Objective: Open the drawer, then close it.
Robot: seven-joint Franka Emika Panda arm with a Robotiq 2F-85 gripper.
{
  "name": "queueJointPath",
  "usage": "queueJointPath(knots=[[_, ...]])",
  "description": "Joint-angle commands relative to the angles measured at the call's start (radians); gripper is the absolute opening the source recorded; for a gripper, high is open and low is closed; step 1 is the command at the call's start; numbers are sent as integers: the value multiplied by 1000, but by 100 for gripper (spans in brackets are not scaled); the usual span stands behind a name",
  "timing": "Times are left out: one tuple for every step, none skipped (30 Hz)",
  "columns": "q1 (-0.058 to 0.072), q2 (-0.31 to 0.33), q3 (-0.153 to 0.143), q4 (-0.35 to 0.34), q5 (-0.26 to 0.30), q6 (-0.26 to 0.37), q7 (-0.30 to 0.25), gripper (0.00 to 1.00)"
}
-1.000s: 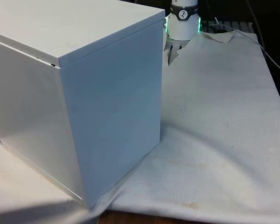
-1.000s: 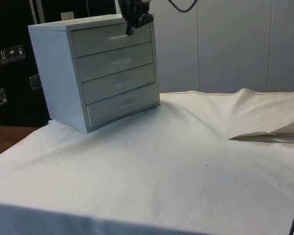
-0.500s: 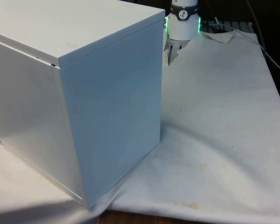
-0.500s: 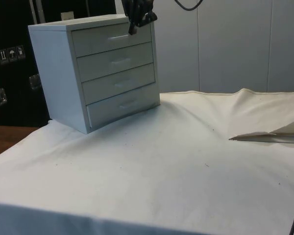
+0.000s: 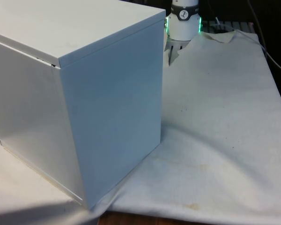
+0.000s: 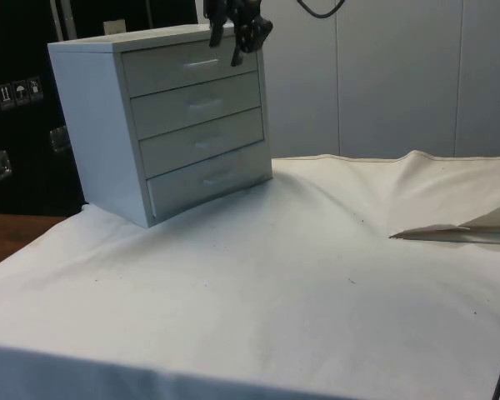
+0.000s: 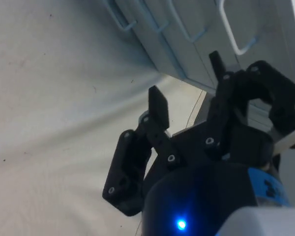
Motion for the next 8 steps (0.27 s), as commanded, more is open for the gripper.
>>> queueJointPath(knots=[[0,0,0,1,-1,-1,0,60],[0,0,0,1,0,-1,0,65],[0,0,0,0,0,0,0,70],[0,0,0,1,0,-1,0,70],[0,0,0,1,0,-1,0,75],[0,0,0,1,0,-1,0,80],[0,0,0,1,0,-1,0,85],[0,0,0,1,0,0,0,95]])
